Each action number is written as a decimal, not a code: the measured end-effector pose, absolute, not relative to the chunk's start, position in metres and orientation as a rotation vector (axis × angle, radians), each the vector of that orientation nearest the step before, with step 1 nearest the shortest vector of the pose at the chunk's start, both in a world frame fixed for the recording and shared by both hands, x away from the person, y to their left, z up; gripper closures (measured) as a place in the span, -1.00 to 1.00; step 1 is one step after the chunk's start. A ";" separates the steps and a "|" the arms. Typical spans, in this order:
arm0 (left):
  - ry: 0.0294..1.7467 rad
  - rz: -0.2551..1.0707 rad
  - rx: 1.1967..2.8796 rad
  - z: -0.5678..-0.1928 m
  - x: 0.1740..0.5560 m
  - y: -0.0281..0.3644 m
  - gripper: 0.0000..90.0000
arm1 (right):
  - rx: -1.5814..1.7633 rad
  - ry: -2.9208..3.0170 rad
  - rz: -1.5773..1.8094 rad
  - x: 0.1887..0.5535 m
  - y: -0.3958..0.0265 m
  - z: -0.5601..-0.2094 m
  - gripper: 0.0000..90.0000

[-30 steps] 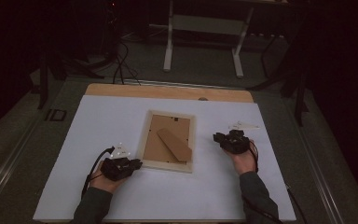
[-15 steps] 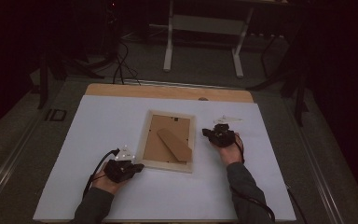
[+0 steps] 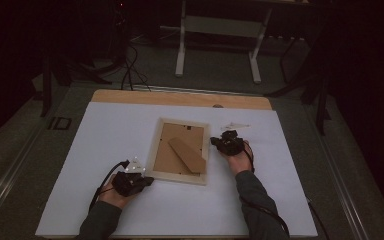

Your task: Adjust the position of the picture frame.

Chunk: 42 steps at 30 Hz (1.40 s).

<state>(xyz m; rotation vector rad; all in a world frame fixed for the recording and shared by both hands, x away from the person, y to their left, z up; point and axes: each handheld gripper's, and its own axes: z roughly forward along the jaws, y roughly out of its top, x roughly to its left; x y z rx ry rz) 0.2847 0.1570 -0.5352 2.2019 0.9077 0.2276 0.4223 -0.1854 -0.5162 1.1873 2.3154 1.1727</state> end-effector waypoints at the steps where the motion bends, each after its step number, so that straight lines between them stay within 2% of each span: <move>1: 0.910 0.231 2.201 -0.535 0.285 0.157 1.00 | 1.189 2.318 1.173 0.423 -0.184 -0.517 1.00; 31: 1.010 0.257 2.162 -0.535 0.293 0.167 1.00 | 1.114 2.378 1.125 0.437 -0.149 -0.522 1.00; 42: 1.070 0.319 2.153 -0.534 0.301 0.161 1.00 | 1.105 2.395 1.064 0.437 -0.147 -0.520 1.00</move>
